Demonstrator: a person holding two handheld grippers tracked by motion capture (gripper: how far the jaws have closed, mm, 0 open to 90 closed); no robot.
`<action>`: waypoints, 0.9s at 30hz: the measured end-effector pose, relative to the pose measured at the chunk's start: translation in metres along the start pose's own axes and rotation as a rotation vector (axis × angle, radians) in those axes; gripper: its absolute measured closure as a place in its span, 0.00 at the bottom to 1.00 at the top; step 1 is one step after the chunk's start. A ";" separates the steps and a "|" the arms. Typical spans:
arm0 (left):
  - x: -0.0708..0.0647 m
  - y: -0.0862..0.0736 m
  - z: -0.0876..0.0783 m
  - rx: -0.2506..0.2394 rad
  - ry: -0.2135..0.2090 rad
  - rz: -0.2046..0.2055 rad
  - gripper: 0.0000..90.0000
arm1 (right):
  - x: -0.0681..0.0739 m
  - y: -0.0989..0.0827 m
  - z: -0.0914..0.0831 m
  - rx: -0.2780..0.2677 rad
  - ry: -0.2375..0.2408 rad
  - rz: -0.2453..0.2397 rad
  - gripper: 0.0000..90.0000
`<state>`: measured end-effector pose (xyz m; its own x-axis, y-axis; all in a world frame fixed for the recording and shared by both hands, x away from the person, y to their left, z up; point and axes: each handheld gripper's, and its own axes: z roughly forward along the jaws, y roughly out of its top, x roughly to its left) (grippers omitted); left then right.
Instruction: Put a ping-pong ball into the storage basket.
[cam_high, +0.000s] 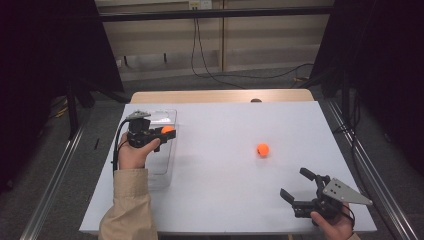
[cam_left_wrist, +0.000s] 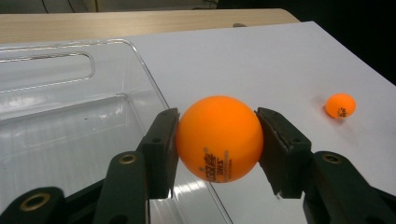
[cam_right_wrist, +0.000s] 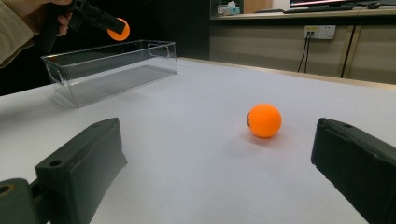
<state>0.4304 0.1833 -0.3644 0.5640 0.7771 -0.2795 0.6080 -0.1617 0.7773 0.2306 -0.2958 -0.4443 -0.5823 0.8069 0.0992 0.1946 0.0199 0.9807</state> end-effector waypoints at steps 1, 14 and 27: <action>0.000 0.000 0.000 0.002 0.000 -0.001 0.56 | 0.000 0.000 0.000 0.000 0.000 0.000 0.02; 0.005 -0.002 0.000 0.004 0.024 -0.006 0.56 | 0.000 0.000 0.000 0.001 0.000 -0.001 0.02; 0.013 -0.005 -0.001 0.000 0.054 -0.016 0.56 | 0.000 0.000 0.000 0.000 0.001 -0.002 0.02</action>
<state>0.4340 0.1950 -0.3717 0.5228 0.8115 -0.2611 0.6166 -0.1485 0.7731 0.2304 -0.2956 -0.4443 -0.5832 0.8065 0.0976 0.1933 0.0211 0.9809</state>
